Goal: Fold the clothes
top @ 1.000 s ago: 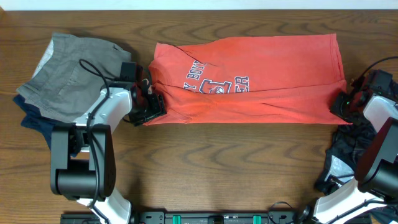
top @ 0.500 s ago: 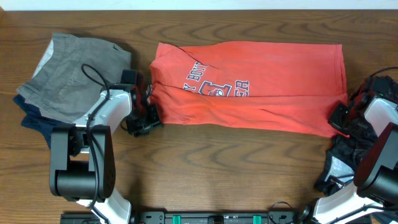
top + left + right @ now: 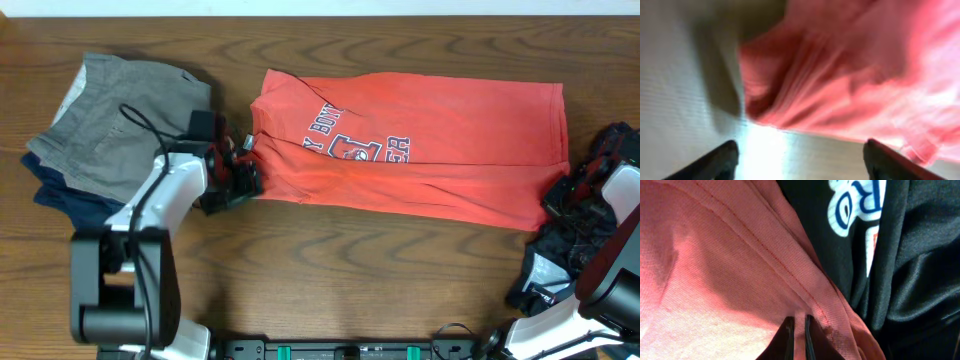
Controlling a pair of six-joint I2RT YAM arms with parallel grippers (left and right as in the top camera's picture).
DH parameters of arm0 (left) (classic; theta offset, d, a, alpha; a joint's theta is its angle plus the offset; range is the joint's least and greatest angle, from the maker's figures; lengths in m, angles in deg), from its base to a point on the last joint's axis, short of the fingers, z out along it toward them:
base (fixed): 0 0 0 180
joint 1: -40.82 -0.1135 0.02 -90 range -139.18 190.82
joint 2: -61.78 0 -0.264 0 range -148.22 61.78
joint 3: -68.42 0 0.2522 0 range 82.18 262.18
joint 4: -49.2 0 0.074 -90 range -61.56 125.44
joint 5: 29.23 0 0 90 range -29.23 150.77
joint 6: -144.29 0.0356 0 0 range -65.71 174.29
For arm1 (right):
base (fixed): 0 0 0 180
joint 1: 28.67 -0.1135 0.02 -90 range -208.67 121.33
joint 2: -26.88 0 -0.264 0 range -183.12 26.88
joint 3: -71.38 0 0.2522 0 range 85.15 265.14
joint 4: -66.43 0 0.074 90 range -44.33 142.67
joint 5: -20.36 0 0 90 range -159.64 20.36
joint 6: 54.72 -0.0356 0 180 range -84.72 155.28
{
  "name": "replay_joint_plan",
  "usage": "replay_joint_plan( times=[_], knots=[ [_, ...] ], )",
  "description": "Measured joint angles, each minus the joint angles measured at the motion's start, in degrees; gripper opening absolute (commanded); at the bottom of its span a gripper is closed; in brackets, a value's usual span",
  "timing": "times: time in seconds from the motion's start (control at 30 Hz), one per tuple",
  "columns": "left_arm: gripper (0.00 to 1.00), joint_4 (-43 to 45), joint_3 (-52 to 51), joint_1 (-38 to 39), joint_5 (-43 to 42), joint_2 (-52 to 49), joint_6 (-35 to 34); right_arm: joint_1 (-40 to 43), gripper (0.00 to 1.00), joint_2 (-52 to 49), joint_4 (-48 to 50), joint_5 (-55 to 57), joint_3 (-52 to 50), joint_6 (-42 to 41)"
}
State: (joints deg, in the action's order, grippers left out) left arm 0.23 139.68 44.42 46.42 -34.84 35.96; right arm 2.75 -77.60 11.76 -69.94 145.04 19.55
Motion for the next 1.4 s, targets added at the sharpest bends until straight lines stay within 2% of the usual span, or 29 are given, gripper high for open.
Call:
replay_joint_plan(
  times=[0.2, 0.3, 0.37, 0.5, 0.67, 0.83, 1.03, 1.17, 1.2, 1.23, 1.3, 1.4],
  knots=[
    [0.85, 2.1, 0.0, 0.0, 1.0, -0.6, -2.6, 0.1, 0.09, 0.0, 0.0, -0.2, 0.0, 0.0],
    [0.77, 2.4, 0.0, 0.0, 1.1, -2.5, -3.7, 0.1, 0.09, 0.0, 0.0, -0.2, 0.0, 0.0],
    [0.60, 3.0, -0.3, 0.0, 1.2, -3.8, -4.6, 0.1, 0.10, 0.0, 0.0, -0.2, 0.0, 0.0],
    [0.06, 3.7, -0.6, 0.0, 1.5, -5.1, -5.6, 0.1, 0.09, 0.0, 0.0, -0.3, 0.0, 0.0],
    [0.06, -0.5, -0.6, 0.0, 1.4, -5.2, -5.7, 0.1, 0.10, 0.0, 0.0, -0.3, 0.0, 0.0],
    [0.06, -11.5, -0.7, -0.7, 2.6, -4.2, -5.8, 0.1, 0.09, 0.0, -0.1, -0.3, 0.0, 0.0],
    [0.06, -21.0, -0.8, -3.6, 2.8, 1.8, -6.4, 0.1, 0.08, 0.0, -0.2, -0.2, 0.0, 0.0],
    [0.06, -22.3, -0.8, -4.5, 2.7, 6.2, -7.1, 0.1, 0.08, 0.0, -0.3, -0.2, 0.0, 0.0],
    [0.11, -22.3, -0.8, -4.6, 2.7, 7.3, -7.2, 0.1, 0.08, 0.1, -0.4, -0.2, 0.0, 0.0],
    [0.37, -22.3, -0.8, -4.6, 2.7, 8.4, -7.3, 0.2, 0.08, 0.1, -0.5, -0.3, 0.0, 0.0],
    [0.74, -22.3, -0.8, -4.6, 3.0, 10.6, -7.3, 0.3, 0.11, 0.3, -0.9, -0.6, 0.0, 0.0],
    [0.77, -22.4, -0.8, -4.8, 3.3, 13.0, -7.5, 0.7, 0.16, 0.8, -1.7, -1.5, 0.0, 0.0]
  ],
)
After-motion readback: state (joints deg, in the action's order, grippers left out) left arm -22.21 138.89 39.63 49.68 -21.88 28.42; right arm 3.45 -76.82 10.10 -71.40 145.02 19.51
